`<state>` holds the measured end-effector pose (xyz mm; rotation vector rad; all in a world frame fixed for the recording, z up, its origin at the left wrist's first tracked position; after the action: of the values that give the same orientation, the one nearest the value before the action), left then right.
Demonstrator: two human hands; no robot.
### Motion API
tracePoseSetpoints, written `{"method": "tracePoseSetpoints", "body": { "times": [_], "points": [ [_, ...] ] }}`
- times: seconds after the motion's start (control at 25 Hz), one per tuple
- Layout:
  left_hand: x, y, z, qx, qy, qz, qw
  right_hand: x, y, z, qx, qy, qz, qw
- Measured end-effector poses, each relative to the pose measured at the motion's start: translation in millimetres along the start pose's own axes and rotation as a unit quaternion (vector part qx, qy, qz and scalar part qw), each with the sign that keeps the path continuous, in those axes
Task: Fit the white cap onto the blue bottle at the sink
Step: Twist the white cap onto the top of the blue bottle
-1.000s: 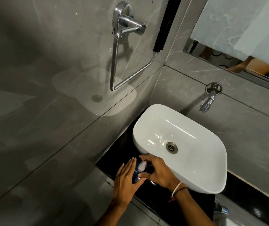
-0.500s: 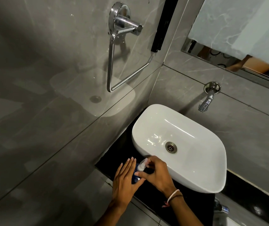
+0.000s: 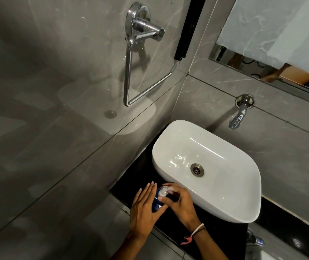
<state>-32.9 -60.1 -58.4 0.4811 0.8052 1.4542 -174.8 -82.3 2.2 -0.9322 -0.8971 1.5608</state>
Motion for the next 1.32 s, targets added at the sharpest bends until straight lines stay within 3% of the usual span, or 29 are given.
{"method": "tracePoseSetpoints", "body": {
  "times": [0.12,0.32,0.52,0.68,0.92,1.32],
  "points": [
    [-1,-1,0,-0.006,-0.004,-0.001,1.000,3,-1,-5,0.002,0.038,-0.010,0.999],
    [-1,0,1,-0.007,0.003,-0.003,1.000,6,0,-1,0.011,-0.007,0.010,1.000],
    [-2,-1,0,-0.012,0.002,-0.008,1.000,13,-6,-7,0.103,0.049,0.043,0.993],
    [-1,0,2,-0.016,0.006,-0.010,1.000,15,0,-10,0.076,0.034,0.046,0.995],
    [-1,2,4,-0.032,0.011,-0.013,0.999,15,-1,-11,0.113,0.092,0.034,0.989],
    [0,3,8,-0.054,0.011,-0.003,0.999,15,-10,-11,0.089,0.096,0.020,0.991]
  ]
}}
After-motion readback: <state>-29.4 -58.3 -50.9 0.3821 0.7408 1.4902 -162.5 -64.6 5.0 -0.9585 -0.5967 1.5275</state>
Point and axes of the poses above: each hand's wrist, its own x-axis away from the middle knuckle, its own z-axis out of the back of the hand, y = z × x, the point moved 4 cm from there along -x, towards the middle knuckle, and after that the axes turned 10 degrees about z, right-handed, at the moved point
